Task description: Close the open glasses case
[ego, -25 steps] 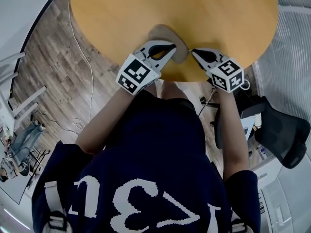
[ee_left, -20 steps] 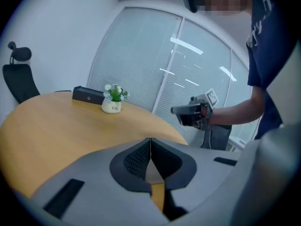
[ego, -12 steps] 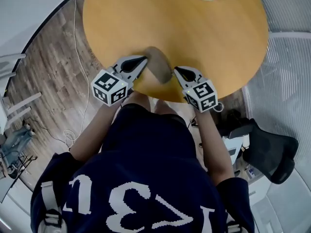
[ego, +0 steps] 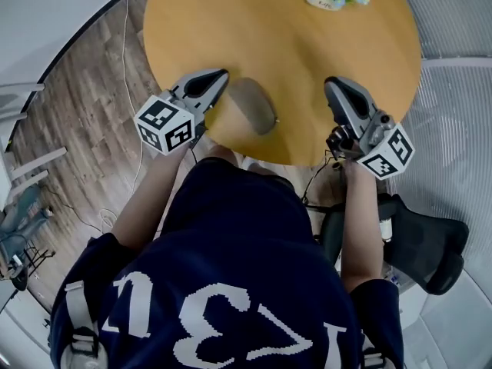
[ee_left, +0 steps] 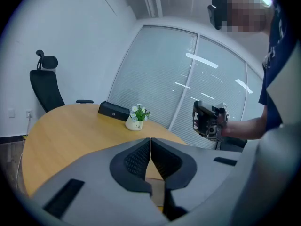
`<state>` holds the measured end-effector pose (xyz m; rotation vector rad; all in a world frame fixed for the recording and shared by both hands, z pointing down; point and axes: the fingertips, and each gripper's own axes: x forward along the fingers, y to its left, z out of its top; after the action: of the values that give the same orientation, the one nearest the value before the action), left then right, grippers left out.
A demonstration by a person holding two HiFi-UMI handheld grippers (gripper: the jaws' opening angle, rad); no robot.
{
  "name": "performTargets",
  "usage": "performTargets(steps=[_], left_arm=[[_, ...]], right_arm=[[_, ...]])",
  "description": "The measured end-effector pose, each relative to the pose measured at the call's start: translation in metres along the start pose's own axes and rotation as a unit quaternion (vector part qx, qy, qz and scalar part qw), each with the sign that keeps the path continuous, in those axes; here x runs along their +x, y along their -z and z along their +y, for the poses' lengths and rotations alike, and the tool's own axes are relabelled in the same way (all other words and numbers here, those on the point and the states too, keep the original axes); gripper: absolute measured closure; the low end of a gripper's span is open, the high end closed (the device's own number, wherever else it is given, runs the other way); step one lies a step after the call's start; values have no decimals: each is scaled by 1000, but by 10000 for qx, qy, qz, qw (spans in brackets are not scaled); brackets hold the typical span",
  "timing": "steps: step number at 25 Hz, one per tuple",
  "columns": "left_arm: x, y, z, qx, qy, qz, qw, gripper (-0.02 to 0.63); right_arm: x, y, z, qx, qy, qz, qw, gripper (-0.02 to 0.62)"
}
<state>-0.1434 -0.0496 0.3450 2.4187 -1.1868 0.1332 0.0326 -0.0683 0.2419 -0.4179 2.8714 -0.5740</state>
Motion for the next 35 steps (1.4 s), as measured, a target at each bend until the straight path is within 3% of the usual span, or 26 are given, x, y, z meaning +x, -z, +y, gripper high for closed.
performTargets(steps=[4,6,8,10,13,15,28,35], left_arm=[[-1,-39,-15,69,242,-333,9991,591],[-4,-65,-27,281,299,-661,9970,592],[-8,-95,-37,638,228,-1027,9924,592],[-14,-122,-45,964,146,-1310,9866,592],[-23,-149,-56,1218,133,-1605,9794,592],[-26,-161,-57,1265,75,-1754,9763,592],[-29,-179,-45,1208,-263,-1970,9726,592],[-18,-158,-41,1382,-172,-1540,9782,592]], right_arm=[[14,-50,41,97,-835,-809,9932,575],[18,-75,50,135,-865,-1275,9880,575],[18,-93,44,-148,-305,-1356,9902,575],[16,-101,31,-695,561,-1073,9902,575],[7,-104,19,-1413,1571,-587,9757,577],[2,-106,13,-1660,2000,-391,9648,577],[5,-96,19,-1847,2216,-126,9574,577],[9,-91,19,-1793,2210,-71,9586,577]])
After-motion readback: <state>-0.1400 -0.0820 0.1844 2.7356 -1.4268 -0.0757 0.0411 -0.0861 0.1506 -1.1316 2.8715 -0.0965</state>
